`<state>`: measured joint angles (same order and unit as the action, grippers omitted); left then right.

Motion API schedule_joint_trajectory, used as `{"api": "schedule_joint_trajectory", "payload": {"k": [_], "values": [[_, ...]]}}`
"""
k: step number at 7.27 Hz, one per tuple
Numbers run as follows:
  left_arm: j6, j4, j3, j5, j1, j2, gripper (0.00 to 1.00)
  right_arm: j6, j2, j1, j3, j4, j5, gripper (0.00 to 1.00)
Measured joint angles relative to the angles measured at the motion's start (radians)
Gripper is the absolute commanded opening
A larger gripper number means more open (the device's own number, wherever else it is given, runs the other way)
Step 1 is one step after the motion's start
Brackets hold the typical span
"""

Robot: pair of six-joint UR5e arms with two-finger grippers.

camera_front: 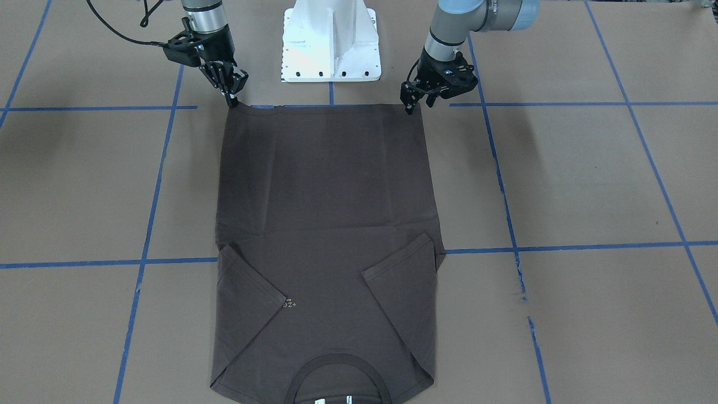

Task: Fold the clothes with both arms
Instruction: 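Lower both grippers onto the two hem corners nearest the robot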

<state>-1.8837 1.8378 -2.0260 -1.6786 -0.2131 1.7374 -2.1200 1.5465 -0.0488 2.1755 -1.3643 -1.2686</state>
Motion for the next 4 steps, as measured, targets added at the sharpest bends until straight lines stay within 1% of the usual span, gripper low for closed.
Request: {"api": "schedule_joint_trajectory", "payload": {"k": [1, 4], "values": [[-0.014, -0.001, 0.001, 0.0, 0.016, -0.002, 0.59, 0.0, 0.0, -0.001, 0.0, 0.0, 0.0, 0.0], [-0.03, -0.003, 0.003, 0.001, 0.035, -0.01, 0.58, 0.0, 0.001, -0.004, 0.001, -0.001, 0.0, 0.0]]}}
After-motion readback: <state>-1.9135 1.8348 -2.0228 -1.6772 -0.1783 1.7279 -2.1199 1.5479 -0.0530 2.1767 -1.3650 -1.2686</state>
